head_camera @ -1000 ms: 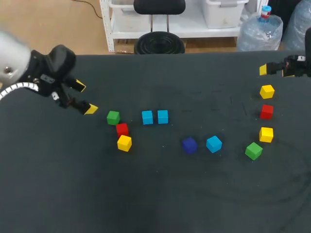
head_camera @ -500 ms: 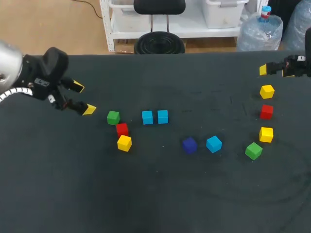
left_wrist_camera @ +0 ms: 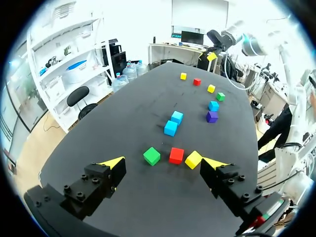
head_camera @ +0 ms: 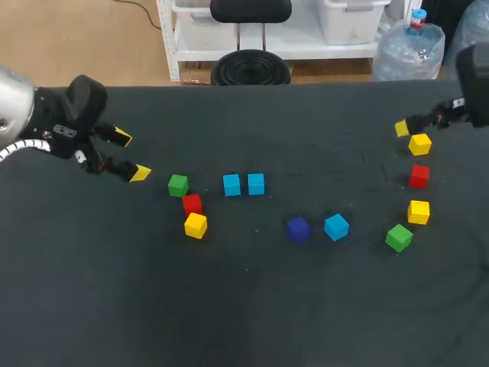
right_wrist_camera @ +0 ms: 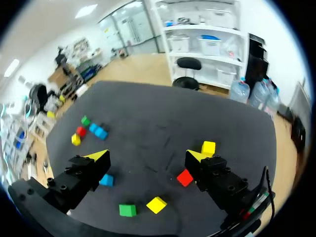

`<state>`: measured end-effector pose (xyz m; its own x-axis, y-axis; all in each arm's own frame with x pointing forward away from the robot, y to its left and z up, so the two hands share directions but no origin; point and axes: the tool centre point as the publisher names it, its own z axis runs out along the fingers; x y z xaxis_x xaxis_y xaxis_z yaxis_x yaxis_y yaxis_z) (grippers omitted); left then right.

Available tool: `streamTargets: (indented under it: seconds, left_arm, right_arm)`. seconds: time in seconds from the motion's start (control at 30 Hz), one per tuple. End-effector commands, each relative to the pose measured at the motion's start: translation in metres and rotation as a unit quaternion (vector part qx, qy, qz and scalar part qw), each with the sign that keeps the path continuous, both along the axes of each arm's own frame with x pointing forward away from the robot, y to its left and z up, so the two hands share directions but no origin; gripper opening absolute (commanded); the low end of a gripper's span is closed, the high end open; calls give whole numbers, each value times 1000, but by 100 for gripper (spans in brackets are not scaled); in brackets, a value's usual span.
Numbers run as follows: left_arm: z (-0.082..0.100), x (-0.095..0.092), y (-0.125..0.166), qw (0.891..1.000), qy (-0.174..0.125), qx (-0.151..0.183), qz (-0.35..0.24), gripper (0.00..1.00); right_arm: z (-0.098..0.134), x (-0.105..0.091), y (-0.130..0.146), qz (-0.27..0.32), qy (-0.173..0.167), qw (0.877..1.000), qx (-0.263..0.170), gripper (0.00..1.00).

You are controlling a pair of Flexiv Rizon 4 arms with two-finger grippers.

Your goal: Place the blue cubes, place green cubes on the blue cubes, place the yellow cubes on the green cubes, then place the red cubes on the yellow cubes, and place purple cube on the red cubes.

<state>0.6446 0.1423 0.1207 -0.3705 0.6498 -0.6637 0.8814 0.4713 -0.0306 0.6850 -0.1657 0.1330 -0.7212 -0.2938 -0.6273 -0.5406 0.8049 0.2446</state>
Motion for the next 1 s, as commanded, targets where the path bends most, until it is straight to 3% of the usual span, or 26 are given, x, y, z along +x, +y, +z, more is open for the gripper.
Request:
streamTargets:
  seconds: [0.03,0.23,0.43,0.63,0.87,0.9,1.0]
  left_arm:
    - [0,-1,1,1000,-2,-2,-1,100]
    - [0,-1,1,1000,-2,-2,-1,100]
    - [0,-1,1,1000,-2,-2,-1,100]
    - [0,-1,1,1000,-2,-2,-1,100]
    - [0,-1,1,1000,-2,-2,-1,100]
    - [0,-1,1,1000,-2,-2,-1,100]
    - [0,-1,1,1000,-2,-2,-1,100]
  right_arm:
    - [-6,-2,2,110,33,993,-21,100]
    - [-21,-23,8,257,7,963,-82,100]
    - [-28,-32,7,351,-31,929,-114,100]
    - [-33,-33,2,448,-67,880,-143,100]
    - [-34,-28,-4,530,-79,824,-181,100]
    - [-35,-27,-6,536,-80,819,-188,100]
    - [-35,-27,-6,536,-80,819,-188,100]
